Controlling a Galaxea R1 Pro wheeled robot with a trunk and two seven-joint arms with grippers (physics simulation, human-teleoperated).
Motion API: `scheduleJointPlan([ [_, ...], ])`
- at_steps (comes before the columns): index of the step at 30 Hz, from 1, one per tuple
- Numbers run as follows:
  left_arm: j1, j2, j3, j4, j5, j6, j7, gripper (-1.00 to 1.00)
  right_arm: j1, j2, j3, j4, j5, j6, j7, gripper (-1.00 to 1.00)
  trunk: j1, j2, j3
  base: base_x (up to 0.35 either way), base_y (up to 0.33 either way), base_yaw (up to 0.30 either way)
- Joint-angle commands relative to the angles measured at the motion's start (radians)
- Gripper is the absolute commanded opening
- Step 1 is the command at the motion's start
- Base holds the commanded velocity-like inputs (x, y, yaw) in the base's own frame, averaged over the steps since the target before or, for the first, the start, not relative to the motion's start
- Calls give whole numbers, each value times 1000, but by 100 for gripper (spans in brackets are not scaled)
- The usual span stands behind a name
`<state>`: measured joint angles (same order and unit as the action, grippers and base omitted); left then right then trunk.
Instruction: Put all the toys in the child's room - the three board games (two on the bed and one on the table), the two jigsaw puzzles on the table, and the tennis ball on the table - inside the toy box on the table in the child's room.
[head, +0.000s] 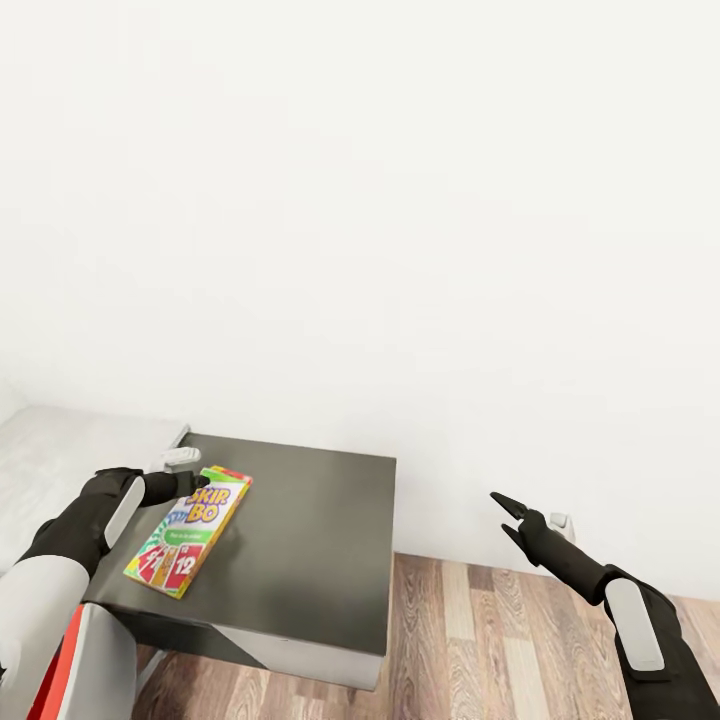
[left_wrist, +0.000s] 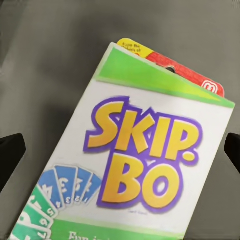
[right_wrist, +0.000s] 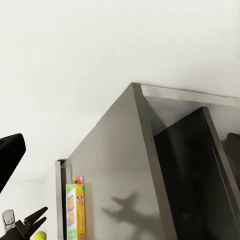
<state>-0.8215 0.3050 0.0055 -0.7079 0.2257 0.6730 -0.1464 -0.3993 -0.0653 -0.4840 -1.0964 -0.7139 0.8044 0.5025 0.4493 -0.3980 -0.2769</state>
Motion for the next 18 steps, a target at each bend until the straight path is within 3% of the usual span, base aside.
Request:
scheduleJointPlan([
  [1, -1, 0, 1, -1, 1, 5, -2, 100, -1, 0, -3, 0, -1, 7, 3, 100, 1, -2, -4, 137, 139, 0],
  [7, -1, 0, 0, -1, 1, 5, -2, 100, -1, 0, -2, 0, -1, 7, 3, 100, 1, -2, -13, 117, 110, 0],
  [18, -1, 1, -1, -1, 2, 5, -5, 100, -1, 0, -3, 0, 0, 7, 3, 100, 1, -2, -31, 10, 7, 0],
])
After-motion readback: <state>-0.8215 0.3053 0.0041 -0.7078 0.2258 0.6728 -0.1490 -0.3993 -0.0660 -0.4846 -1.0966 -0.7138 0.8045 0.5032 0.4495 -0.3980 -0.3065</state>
